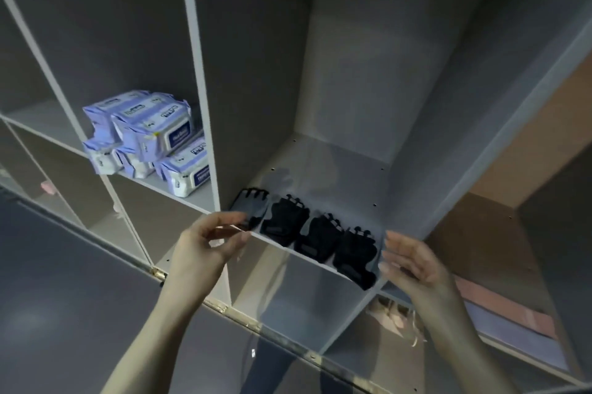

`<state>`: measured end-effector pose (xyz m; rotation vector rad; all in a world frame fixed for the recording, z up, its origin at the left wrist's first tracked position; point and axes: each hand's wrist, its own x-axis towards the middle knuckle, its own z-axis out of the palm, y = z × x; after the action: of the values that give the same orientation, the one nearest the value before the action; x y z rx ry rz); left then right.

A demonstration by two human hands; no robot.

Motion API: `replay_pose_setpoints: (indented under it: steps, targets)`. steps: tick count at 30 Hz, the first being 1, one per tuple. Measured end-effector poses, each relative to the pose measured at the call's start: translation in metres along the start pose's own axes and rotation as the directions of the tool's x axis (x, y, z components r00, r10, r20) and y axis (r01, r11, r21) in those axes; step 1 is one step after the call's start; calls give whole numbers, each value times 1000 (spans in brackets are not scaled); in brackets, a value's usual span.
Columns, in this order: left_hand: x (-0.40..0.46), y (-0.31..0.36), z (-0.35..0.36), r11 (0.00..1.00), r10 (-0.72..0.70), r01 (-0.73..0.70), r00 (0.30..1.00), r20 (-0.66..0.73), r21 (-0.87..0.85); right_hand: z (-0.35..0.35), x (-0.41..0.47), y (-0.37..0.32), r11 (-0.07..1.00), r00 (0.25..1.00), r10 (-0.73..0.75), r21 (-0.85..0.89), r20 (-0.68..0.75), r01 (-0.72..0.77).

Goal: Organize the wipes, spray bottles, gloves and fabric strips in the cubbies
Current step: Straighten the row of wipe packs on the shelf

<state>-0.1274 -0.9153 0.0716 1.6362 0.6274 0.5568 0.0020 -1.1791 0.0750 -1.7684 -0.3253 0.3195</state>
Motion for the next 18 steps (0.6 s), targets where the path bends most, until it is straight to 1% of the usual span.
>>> replay_pose_setpoints:
  steps: [4, 9, 15, 18]
  targets:
    - [18, -7, -63, 998, -3, 3, 1000, 4, 70, 62, -1, -10, 999, 999, 31, 38, -11, -31]
    - [39, -17, -127, 997, -16, 17, 1000, -17, 79, 134, 0, -26, 999, 1000, 18, 47, 25, -19]
    - [72, -32, -174, 997, -28, 32, 998, -60, 63, 219, 23, -42, 1000, 984, -18, 26, 177, 14]
    - [93, -36, -195, 997, -27, 33, 996, -81, 76, 255, 47, -48, 998, 973, -45, 49, 227, 35]
